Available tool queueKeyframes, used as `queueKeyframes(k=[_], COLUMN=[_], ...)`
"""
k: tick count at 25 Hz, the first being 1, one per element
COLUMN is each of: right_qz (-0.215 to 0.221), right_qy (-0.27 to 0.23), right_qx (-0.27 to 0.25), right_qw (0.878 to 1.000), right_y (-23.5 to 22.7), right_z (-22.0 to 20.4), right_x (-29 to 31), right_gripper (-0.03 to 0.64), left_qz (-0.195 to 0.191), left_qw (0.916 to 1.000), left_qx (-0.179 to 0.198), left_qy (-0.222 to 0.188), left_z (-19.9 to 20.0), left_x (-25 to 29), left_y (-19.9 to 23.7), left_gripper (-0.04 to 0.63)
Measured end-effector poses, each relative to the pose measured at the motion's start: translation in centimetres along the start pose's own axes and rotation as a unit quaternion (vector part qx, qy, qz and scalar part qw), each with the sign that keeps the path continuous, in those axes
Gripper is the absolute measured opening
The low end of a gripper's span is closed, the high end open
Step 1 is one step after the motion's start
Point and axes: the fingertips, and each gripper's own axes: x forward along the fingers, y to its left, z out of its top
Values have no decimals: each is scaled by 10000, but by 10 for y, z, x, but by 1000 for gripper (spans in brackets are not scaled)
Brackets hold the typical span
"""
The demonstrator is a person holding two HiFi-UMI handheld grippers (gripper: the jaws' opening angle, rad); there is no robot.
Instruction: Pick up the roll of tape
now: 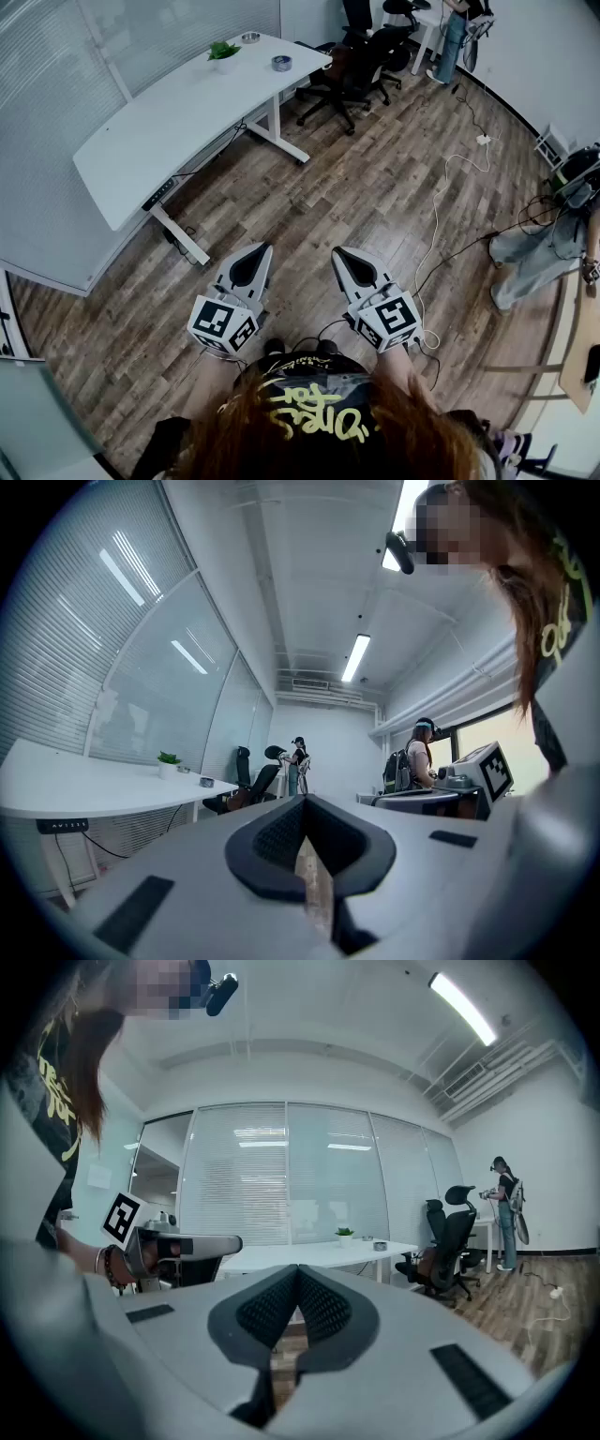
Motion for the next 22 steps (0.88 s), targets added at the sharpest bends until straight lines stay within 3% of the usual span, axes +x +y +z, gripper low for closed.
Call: queueKeyframes(k=[22], right_qz=[33], right_qy=[-31], right_qx=[-81], right_qw=[10000], right_y=[12], right_z=[0], right_x=[7], right_gripper=[3], left_qz=[-15], left_qw=[10000], left_qx=[57], left_qy=[-36], left_z=[4], left_x=[-6], left_y=[5], left_gripper=[-8])
